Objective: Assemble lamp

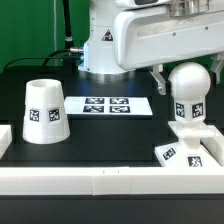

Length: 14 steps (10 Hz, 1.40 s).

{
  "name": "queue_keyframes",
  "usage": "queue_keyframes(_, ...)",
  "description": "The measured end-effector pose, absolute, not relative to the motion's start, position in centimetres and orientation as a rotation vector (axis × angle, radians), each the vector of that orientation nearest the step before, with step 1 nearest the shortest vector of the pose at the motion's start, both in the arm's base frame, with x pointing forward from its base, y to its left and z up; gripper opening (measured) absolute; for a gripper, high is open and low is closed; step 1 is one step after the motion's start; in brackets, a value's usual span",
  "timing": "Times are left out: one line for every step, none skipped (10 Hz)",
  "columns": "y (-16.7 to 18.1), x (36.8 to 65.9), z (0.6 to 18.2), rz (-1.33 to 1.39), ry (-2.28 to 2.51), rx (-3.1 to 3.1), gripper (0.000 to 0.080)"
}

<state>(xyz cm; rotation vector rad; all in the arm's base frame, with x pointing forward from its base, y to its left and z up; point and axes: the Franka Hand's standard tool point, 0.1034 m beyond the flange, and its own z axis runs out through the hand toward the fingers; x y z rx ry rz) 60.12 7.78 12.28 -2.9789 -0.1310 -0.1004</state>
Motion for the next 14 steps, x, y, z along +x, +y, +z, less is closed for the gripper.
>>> queue_keyframes(7.78, 60.11, 12.26, -0.089, 0.007, -2.979, 0.0574)
queue_keyframes(7.83, 60.13, 12.27, -0.079, 0.141, -2.973, 0.0574)
queue_keyframes(8.09, 60.15, 12.29, -0.067, 0.319, -2.956, 0.0576)
queue_keyframes(8.27, 60.16, 12.30, -0.058, 0.458, -2.936, 0.0576)
queue_keyframes(8.38, 60.16, 12.29, -0.045, 0.631, -2.896, 0.0576)
queue_keyframes(8.41, 60.14, 12.28, -0.029, 0.794, -2.851, 0.0576)
queue_keyframes(8.42, 60.14, 12.28, -0.021, 0.878, -2.826, 0.0576)
queue_keyframes(8.43, 60.13, 12.27, -0.005, 1.034, -2.770, 0.0576)
queue_keyframes(8.44, 60.13, 12.27, 0.007, 1.147, -2.725, 0.0576)
queue_keyframes(8.44, 60.14, 12.28, 0.019, 1.264, -2.673, 0.0576)
queue_keyframes(8.44, 60.14, 12.28, 0.029, 1.353, -2.628, 0.0576)
queue_keyframes(8.46, 60.15, 12.29, 0.033, 1.384, -2.611, 0.0576)
queue_keyframes(8.49, 60.14, 12.26, 0.035, 1.393, -2.606, 0.0636)
queue_keyframes(8.48, 60.13, 12.23, 0.030, 1.343, -2.633, 0.0636)
